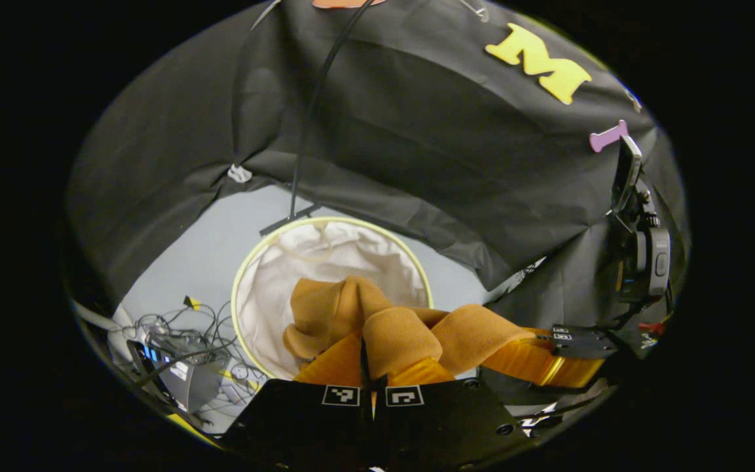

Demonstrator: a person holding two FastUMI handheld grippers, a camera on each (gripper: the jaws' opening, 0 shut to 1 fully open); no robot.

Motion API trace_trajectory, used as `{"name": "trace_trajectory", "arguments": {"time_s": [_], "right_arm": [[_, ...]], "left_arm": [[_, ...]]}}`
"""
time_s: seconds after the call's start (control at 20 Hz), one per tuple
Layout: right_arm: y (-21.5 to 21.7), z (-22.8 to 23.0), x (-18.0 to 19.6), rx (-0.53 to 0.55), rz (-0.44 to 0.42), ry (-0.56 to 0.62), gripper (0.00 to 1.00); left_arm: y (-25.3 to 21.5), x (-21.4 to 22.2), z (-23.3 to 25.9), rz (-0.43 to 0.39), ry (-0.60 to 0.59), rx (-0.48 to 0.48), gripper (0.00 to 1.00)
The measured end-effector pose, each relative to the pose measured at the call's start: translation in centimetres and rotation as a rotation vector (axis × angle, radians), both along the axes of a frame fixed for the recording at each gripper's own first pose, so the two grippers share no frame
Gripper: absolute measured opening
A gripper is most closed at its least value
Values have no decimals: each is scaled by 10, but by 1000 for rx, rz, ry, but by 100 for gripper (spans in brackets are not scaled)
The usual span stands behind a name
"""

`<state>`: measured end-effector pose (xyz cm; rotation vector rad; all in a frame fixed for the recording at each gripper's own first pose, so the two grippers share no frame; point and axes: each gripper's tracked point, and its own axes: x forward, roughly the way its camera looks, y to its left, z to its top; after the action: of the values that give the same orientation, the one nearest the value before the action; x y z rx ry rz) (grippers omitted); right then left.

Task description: Grasp the clothes on the hanger with both hands and then place them into the laundry hamper below.

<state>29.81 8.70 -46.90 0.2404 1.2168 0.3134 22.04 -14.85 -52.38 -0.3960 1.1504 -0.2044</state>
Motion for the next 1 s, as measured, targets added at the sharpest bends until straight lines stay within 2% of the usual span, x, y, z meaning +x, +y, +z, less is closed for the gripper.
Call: {"name": "trace_trajectory", "arguments": {"time_s": [0.15, 0.2, 0.25, 0.35, 0.4, 0.5, 0.55, 0.65, 0.7, 1.0], "right_arm": [[-8, 4, 3, -39, 14, -10, 8], [-10, 8, 8, -51, 5, -33, 14], [-16, 11, 13, -86, -7, -62, 23], [-26, 14, 19, -146, -15, -115, 59], [-27, 18, 17, -150, -21, -123, 71], [-27, 27, 16, -138, -41, -174, 76], [-30, 36, 21, -143, -54, -225, 79], [-40, 64, 23, -180, -64, -332, 76], [-44, 82, 23, -191, -71, -389, 76], [-63, 224, 10, -195, -160, -735, 77]], "left_arm": [[11, -3, -6, -13, -4, 42, 4], [15, -3, -9, -18, -4, 73, 6], [21, -2, -6, -19, -16, 90, 30], [38, -1, -1, 1, -54, 141, 77], [47, -4, 3, 11, -66, 166, 100], [49, -3, 14, 14, -97, 176, 97], [50, -1, 26, 7, -125, 183, 100], [59, 2, 59, -13, -215, 222, 100], [68, 3, 77, -20, -272, 243, 97], [92, 0, 243, 16, -661, 305, 96]]}}
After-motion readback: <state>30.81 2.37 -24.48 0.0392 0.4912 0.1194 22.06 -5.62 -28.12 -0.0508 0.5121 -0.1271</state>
